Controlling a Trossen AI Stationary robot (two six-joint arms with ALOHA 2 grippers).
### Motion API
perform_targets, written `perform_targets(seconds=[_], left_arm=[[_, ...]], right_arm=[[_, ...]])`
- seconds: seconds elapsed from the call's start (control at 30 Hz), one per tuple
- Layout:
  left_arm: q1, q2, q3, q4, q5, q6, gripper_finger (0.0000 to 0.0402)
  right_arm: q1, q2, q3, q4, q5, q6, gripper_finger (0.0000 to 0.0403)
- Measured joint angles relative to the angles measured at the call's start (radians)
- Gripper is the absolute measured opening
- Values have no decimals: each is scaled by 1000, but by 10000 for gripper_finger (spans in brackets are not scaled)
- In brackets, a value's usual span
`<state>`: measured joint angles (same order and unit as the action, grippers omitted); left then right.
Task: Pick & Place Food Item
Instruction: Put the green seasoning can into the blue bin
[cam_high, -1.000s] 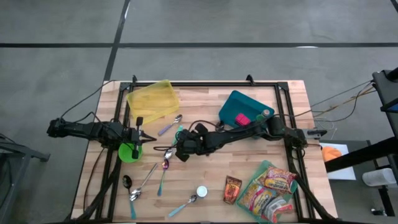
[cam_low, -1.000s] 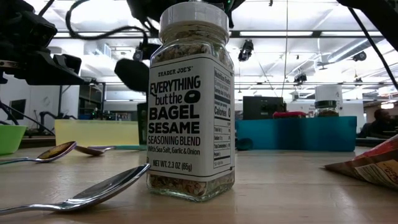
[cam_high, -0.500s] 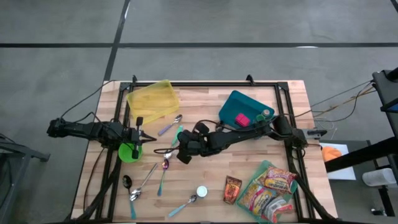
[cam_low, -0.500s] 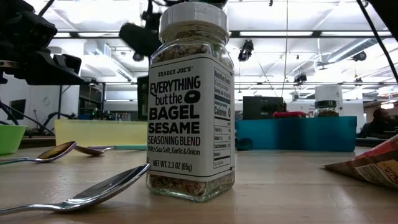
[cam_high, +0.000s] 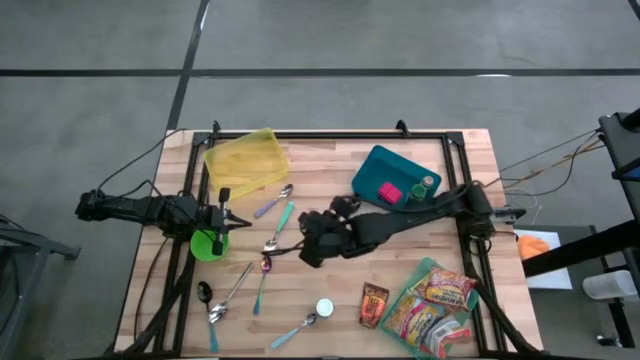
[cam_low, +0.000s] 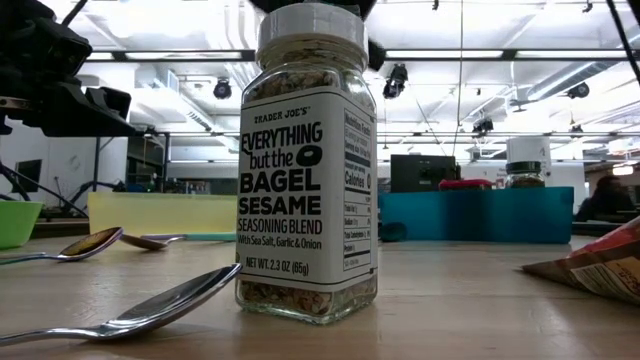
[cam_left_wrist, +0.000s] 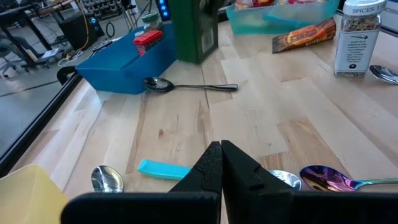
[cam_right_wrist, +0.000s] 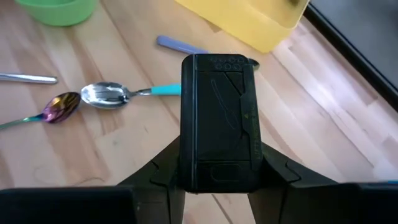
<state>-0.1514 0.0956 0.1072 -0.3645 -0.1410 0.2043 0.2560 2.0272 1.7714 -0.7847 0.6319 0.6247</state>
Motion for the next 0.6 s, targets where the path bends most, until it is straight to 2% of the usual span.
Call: perform_targets(seconds=[0.13,0.33,0.6], left_arm=[[0,0,0,0,0,0,0],[0,0,0,0,0,0,0],[0,0,0,0,0,0,0]], right_arm=[[15,-108,-98,23,1,1,120],[20,-288,-326,149,0,-6,120],[-14,-483,-565,240,-3,-15,120]])
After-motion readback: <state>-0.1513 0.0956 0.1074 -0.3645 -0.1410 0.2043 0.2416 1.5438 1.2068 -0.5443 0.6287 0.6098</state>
